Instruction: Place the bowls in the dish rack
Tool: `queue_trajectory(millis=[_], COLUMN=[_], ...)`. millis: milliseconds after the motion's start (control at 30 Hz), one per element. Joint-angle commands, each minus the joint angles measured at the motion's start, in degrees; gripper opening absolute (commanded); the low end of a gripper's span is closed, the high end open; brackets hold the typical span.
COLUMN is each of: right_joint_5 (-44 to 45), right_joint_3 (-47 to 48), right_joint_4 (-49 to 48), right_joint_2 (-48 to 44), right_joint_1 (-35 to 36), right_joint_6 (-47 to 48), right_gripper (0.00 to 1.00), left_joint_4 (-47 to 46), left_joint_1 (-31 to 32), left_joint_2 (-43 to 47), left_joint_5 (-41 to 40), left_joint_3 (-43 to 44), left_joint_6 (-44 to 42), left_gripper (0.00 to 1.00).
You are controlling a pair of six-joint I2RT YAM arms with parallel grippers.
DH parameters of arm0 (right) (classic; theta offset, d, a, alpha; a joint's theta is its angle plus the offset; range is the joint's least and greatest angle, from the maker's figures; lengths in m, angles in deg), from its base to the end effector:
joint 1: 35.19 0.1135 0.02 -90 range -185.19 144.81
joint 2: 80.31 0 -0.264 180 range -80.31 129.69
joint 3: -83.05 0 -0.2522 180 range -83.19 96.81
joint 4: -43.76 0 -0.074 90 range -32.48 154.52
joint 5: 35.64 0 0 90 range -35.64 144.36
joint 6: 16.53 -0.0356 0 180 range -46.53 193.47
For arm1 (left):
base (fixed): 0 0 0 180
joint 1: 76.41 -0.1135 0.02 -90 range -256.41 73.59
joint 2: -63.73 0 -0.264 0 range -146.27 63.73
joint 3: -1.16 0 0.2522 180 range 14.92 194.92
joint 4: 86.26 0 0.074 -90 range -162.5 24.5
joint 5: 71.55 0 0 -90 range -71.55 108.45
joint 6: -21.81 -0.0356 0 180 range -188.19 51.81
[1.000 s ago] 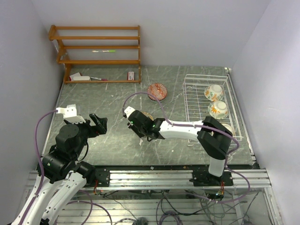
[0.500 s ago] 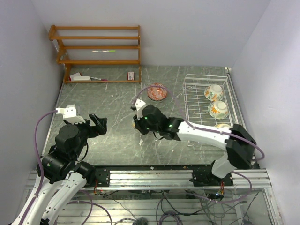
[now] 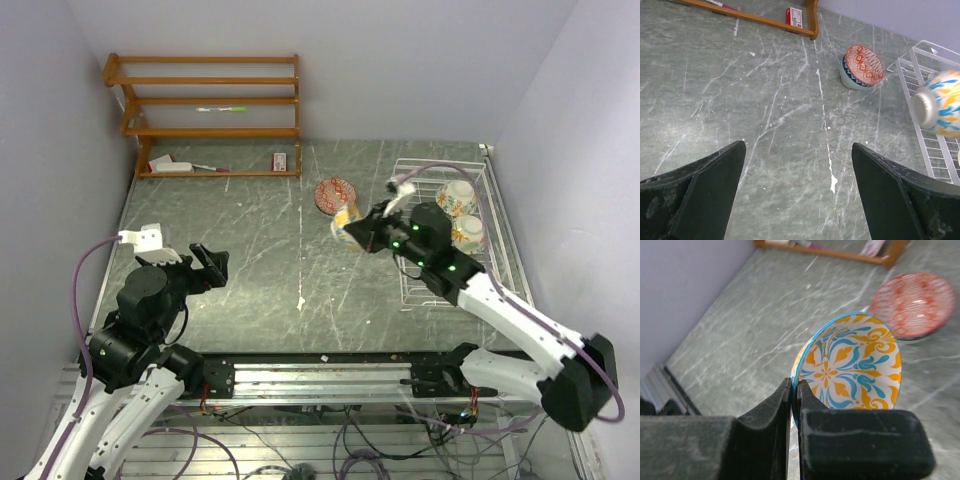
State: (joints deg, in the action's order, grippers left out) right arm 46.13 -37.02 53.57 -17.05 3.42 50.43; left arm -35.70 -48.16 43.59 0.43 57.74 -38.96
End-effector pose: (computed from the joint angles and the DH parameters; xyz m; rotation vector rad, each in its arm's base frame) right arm 0.1995 0.1658 0.3098 -0.3623 1.8547 0.8836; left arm 0.0754 -0.0280 0.3279 -0.2395 1.8098 -0.4273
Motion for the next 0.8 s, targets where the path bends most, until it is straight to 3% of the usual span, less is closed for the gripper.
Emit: queue_trajectory(millis=[0, 333, 633, 767], right_joint_5=[-0.5, 1.1, -20.4, -28.6], right_joint_3=[-0.9, -2.8, -11.1, -14.8], right_joint_4=[-0.7, 8.1, -2.6, -9.0], right_joint_2=[-8.9, -15.1, -14.1, -11.4], right_joint_1=[-7.6, -22.7, -40.8, -45.5], right_joint_6=[-3.0, -8.8, -20.7, -26.0], right_gripper=[0.01, 0.01, 0.01, 0.01], left_joint_4=[-0.3, -0.5, -0.6, -0.6], left_joint_1=[0.5, 0.6, 1.0, 1.1], left_joint_2=[0.3, 0.8, 1.3, 1.4], left_joint_5=[0.1, 0.4, 0.8, 0.9], left_joint_3=[1.5, 1.4, 1.4, 1.4], left_joint_6=[0.1, 0.0, -0.1, -0.1], left_gripper=[0.98, 0.98, 0.98, 0.98])
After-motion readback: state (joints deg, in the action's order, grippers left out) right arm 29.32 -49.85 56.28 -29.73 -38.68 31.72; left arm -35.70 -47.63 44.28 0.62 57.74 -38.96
